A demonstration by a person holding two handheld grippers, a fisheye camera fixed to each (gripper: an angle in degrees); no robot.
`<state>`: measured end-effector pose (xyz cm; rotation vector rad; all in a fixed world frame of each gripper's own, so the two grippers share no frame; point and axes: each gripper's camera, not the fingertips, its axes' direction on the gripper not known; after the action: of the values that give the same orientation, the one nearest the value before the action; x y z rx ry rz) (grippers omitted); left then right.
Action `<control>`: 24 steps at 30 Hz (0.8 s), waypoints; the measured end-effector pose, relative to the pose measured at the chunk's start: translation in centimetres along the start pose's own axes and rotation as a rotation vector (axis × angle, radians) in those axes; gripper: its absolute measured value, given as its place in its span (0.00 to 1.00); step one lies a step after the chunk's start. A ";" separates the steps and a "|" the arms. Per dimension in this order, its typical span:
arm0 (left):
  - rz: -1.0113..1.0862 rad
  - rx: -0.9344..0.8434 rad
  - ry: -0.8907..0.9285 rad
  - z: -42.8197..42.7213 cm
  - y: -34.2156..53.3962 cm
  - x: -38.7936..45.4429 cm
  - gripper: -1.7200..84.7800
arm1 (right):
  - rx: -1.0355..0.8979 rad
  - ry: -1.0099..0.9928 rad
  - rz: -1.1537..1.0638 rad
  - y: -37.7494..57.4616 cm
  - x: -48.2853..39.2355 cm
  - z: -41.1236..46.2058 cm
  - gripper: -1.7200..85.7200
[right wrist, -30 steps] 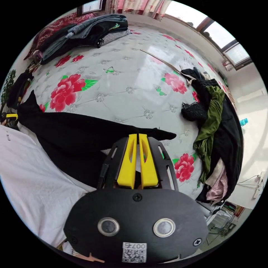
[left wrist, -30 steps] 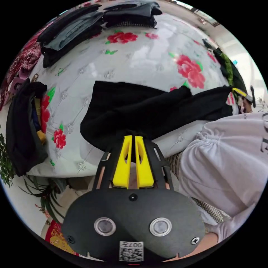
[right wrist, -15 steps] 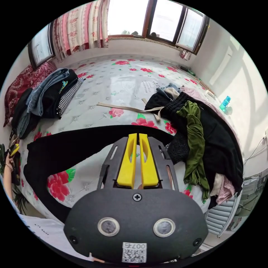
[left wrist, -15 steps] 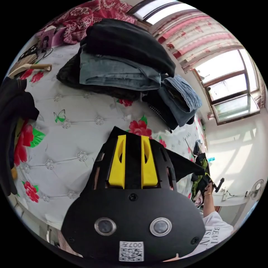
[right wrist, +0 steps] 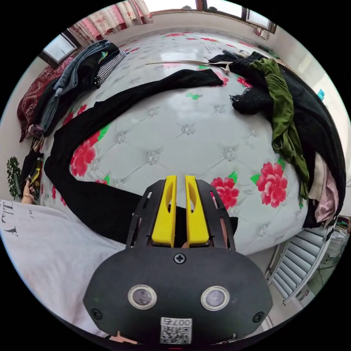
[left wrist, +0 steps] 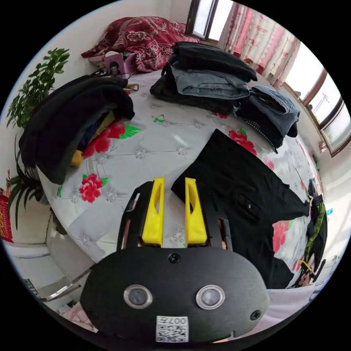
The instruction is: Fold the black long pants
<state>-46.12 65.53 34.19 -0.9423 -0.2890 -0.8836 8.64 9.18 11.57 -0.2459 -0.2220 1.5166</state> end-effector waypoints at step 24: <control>0.098 -0.226 -0.029 -6.1 5.1 -0.5 0.11 | 0.111 0.083 0.097 0.3 0.2 -4.0 0.08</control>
<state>-43.40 62.37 27.41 -1.1698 -0.1684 -0.8240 9.50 9.32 7.69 -0.2334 -0.0608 1.6054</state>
